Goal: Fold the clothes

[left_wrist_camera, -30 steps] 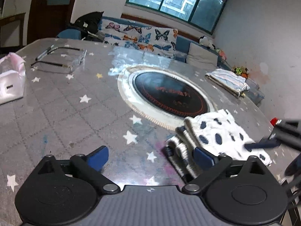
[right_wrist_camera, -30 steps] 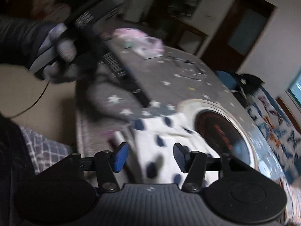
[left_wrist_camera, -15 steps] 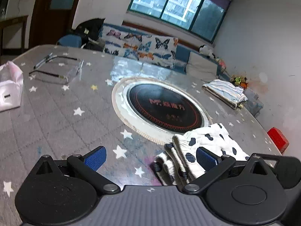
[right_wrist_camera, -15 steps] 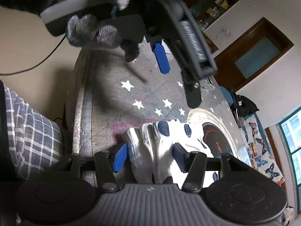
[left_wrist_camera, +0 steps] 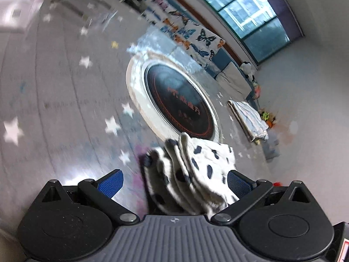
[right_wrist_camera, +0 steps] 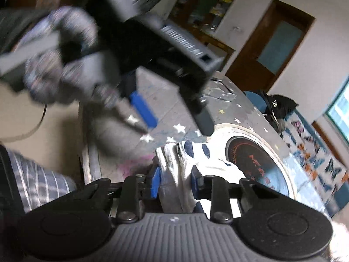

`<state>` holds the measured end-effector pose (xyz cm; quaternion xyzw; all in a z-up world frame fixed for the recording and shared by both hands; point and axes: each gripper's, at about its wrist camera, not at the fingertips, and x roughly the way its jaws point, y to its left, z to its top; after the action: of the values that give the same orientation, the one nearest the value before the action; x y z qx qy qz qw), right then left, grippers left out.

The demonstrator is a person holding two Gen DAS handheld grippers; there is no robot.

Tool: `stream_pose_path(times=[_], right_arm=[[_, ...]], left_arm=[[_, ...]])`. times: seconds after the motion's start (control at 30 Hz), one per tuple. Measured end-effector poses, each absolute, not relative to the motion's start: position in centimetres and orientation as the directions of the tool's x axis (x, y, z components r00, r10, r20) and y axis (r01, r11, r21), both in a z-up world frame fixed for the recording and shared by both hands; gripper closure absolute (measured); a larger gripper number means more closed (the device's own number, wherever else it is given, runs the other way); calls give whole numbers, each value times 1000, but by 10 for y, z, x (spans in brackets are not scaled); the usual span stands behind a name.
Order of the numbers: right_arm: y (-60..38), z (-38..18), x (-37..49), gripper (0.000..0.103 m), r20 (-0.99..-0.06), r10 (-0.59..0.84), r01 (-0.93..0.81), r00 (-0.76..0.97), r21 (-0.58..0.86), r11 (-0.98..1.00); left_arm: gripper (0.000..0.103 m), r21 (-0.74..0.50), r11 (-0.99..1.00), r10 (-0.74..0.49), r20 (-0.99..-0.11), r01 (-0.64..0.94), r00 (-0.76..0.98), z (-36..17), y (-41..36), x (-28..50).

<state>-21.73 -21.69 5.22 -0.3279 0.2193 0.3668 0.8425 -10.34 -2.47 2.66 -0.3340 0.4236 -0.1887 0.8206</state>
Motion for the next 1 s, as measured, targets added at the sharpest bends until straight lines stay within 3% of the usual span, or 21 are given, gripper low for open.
stream_pose_path(times=[0.53,0.63,0.77,1.0], right_arm=[[-248,72,-216,78,-552,526,-751,647,-342,565],[-254,76,-213,79,-545,537,-752,644,-324,574],[-259,77,-213,79,-544,549,-759,634,-305,575],[-272,79,-211,68,-553,575,-772,603,-223,596]], left_arm=[[3,-816,568,-657,-526,-104,540,5,-42,-92],[12,-826,550,-665,-520,-120,536,2,-45,-90],[35,-832,538,-668,-519,-135,534,-3,-45,-88],[64,-827,540,-658,-530,-156,535,-12,-37,-89]])
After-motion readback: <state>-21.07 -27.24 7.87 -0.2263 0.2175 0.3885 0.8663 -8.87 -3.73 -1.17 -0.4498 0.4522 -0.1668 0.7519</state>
